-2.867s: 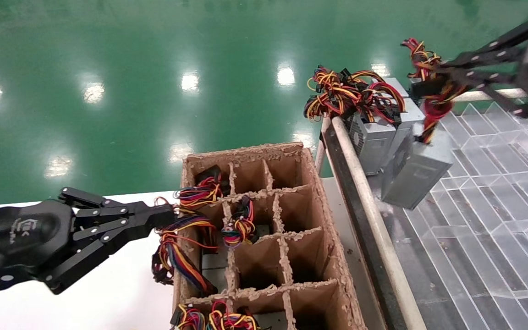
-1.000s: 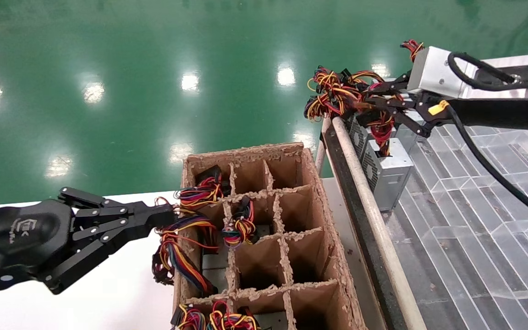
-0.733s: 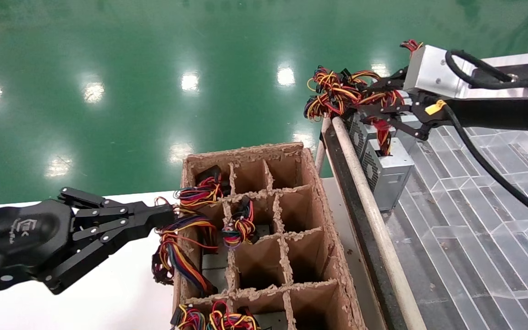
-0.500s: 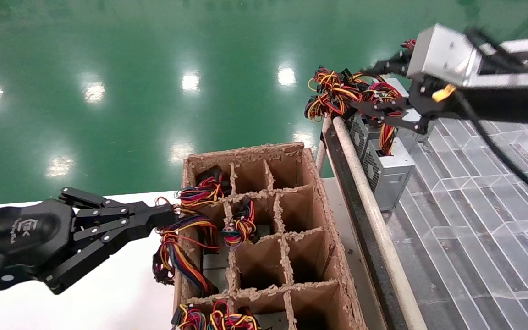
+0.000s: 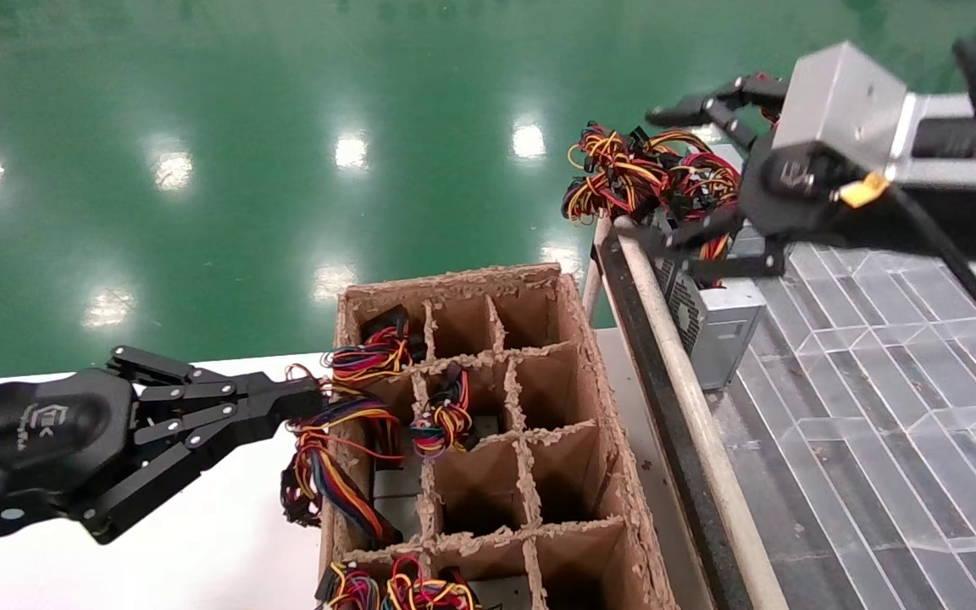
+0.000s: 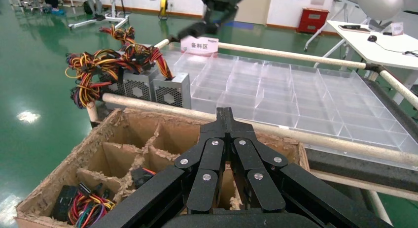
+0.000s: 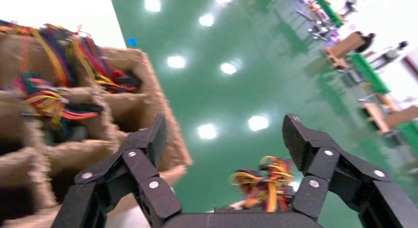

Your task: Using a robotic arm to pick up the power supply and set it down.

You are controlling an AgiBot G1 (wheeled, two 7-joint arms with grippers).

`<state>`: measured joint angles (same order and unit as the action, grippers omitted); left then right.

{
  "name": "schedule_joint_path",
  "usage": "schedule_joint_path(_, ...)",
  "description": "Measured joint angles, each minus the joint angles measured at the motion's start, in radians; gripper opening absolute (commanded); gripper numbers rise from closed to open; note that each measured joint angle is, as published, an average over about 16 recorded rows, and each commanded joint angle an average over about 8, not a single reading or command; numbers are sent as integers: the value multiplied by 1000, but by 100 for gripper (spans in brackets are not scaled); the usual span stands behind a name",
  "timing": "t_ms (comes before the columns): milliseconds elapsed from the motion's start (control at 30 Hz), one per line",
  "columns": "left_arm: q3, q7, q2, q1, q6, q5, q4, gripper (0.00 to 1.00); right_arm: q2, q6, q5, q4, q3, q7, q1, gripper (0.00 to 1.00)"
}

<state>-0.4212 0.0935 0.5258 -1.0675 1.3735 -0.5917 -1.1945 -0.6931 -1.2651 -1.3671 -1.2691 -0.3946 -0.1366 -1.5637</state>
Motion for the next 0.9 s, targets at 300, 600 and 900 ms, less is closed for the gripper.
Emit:
schedule_joint_path(300,0,0,0,0,0,0,0,55,15,-42,115,-3,21,-10,89,100)
schedule_joint_path(600,0,0,0,0,0,0,0,100,30,-84,231,-5,42,-19,178,100)
schedule_joint_path(900,0,0,0,0,0,0,0,100,44,-125,345,-8,62,-28,265,100)
